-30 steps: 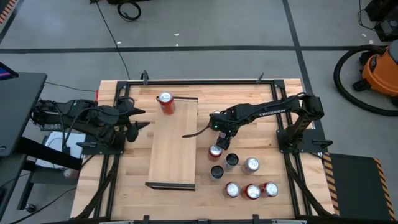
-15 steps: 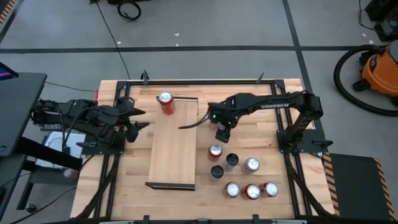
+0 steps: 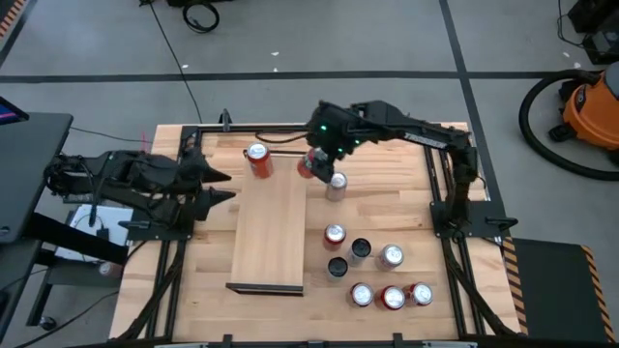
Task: Pick and place cans onto a shelf
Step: Put the orange soda can on the shelf aligned with the other orange soda can
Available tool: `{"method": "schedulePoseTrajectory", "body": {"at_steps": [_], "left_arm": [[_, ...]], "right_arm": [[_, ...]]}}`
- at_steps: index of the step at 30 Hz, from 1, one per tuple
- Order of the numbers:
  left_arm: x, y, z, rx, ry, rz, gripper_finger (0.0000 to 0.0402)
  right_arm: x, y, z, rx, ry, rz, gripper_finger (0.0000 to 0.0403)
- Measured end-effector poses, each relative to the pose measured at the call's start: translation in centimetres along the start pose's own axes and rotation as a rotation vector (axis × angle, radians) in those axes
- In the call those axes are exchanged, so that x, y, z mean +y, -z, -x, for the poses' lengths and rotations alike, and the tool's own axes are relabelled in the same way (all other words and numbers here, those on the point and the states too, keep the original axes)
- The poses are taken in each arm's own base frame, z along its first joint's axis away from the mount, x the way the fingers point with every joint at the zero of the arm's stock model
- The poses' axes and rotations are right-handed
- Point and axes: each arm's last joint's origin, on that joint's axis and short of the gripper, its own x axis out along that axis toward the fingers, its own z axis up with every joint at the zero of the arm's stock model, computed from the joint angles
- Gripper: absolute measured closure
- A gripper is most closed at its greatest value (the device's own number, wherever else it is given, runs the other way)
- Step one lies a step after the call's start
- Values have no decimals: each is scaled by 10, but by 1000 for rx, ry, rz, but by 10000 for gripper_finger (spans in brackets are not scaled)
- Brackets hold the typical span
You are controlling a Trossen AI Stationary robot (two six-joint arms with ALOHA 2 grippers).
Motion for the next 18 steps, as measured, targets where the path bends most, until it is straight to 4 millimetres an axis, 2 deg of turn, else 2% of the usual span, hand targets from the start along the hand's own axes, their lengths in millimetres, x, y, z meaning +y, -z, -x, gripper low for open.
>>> {"method": "schedulePoseTrajectory", "body": {"at_steps": [4, 7, 12, 18], "left_arm": [[-3, -22, 13, 2, -45, 9, 111], [-3, -31, 19, 31, -93, 8, 111], [0, -34, 21, 48, -126, -13, 111], [0, -33, 19, 63, -141, -23, 111]], "right_arm": [[-1, -16, -9, 29, -2, 58, 81], [-5, -20, -19, 23, -19, 85, 81], [-12, -23, -28, 28, -42, 99, 80], [-16, -29, -26, -27, -53, 169, 80]]}}
